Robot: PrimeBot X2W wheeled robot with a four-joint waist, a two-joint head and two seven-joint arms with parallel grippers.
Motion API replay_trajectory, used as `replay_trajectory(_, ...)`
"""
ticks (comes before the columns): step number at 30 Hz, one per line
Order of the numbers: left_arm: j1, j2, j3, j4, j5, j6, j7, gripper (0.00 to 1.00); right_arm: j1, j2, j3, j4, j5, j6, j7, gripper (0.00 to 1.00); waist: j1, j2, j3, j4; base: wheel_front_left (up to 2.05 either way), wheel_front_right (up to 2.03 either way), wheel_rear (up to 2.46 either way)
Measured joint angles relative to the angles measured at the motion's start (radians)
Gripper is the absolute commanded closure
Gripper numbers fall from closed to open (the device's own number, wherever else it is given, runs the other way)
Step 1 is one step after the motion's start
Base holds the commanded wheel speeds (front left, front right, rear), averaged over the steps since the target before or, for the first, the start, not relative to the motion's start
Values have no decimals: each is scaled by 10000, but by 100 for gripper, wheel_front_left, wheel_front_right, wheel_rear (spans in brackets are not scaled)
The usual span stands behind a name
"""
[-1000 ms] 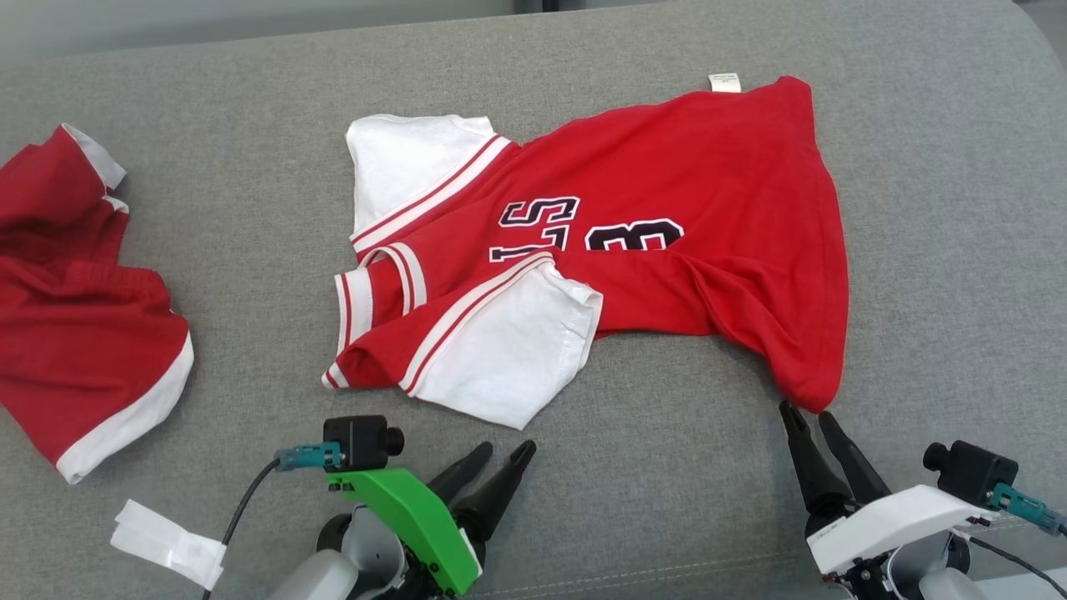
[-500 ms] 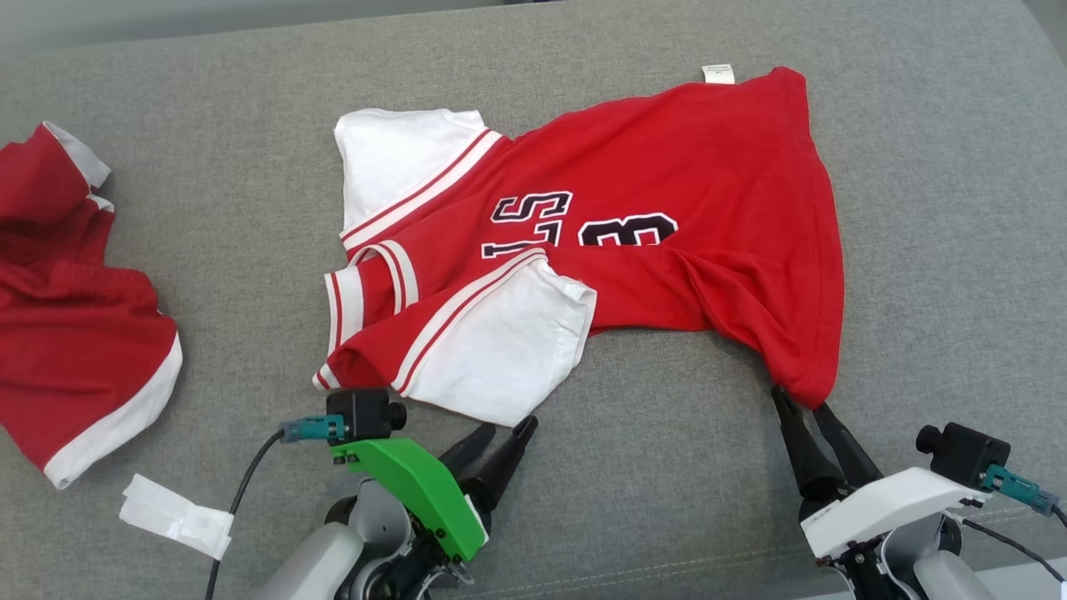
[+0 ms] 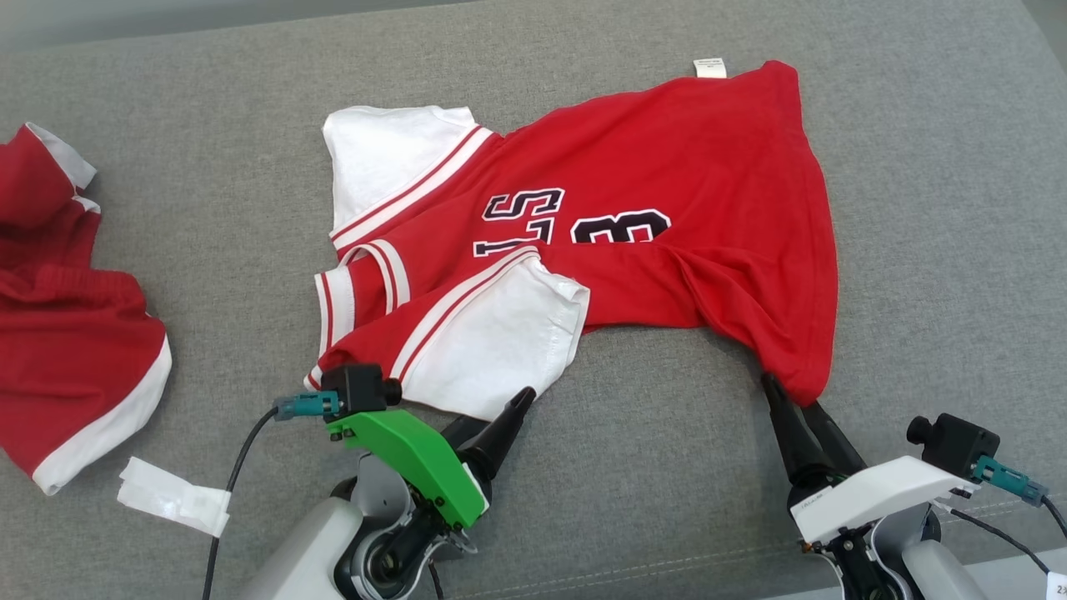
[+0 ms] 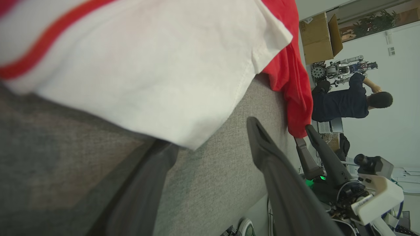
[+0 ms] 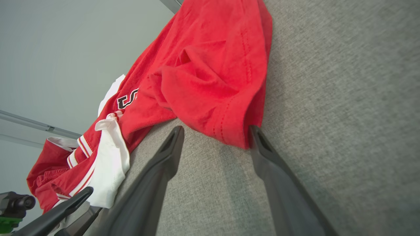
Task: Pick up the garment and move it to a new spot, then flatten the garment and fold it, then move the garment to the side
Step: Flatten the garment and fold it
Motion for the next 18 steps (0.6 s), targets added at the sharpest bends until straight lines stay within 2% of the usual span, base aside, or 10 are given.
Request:
replay_trajectory(8, -50, -50, 128, 75, -176, 13, -2, 0, -138, 33, -50, 161, 278, 13, 52, 0, 0, 0, 25, -10, 0, 0, 0)
replay_trajectory(10, -62, -69, 138, 88, -196, 40, 0, 4, -140, 38, -48, 203, 284, 13, 86, 0, 0, 0, 25, -9, 0, 0, 0)
replay_trajectory(12, -71, -84, 146, 105, -280, 42, 13, 25, -148, 44, -46, 240, 284, 13, 88, 0, 0, 0, 24, -7, 0, 0, 0)
replay_trajectory(14, -74, -94, 148, 136, -391, 42, 77, 53, -165, 52, -42, 270, 284, 13, 88, 0, 0, 0, 25, -5, 0, 0, 0)
replay_trajectory(16, -75, -109, 144, 161, -431, 42, 86, 69, -222, 54, -33, 311, 284, 15, 90, 0, 0, 0, 27, -3, 0, 0, 0)
replay_trajectory(18, -82, -128, 136, 174, -431, 40, 92, 71, -324, 56, -33, 328, 284, 15, 90, 0, 0, 0, 28, -1, 0, 0, 0)
